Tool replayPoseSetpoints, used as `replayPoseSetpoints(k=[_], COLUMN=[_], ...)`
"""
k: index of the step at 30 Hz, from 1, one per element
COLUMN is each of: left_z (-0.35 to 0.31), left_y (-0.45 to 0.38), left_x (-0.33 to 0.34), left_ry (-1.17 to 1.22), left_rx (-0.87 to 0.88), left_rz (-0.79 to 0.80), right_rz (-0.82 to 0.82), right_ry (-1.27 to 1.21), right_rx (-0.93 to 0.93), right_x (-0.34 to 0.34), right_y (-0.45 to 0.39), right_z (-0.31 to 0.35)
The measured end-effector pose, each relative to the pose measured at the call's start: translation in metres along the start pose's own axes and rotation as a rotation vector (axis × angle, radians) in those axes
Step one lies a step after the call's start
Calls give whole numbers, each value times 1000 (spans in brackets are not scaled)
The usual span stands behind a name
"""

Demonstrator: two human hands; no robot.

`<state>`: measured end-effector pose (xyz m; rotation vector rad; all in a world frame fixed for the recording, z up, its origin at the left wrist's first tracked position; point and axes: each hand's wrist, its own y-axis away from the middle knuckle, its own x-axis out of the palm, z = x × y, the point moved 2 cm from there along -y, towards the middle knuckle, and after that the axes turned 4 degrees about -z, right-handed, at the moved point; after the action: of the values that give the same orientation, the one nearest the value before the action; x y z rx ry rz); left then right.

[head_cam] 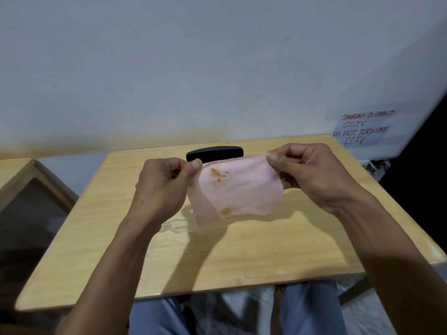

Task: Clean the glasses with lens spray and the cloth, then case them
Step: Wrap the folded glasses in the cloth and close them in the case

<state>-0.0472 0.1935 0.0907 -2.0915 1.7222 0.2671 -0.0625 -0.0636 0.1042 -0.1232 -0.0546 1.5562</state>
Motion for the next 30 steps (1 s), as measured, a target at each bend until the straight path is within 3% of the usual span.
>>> replayPoseSetpoints(k=[5,12,14,22,30], left_z=[4,-2,-2,-2,0], left_y=[-3,-1,-1,-12,-13], left_x=[6,-2,-4,-3,-8], left_ry=[120,196,179,179,167], left_rx=[-27,-33,-19,-7,2], left_rz=[19,156,187,52,191], right_rz=[-48,-169,-162,-156,-109], right_ry=[-94,54,99,106,135], right_rx=[74,45,43,71,85], right_x=[1,-5,-6,-6,-12], right_y=[-3,-10,-11,-10,-12], right_z=[3,-2,-4,0,1])
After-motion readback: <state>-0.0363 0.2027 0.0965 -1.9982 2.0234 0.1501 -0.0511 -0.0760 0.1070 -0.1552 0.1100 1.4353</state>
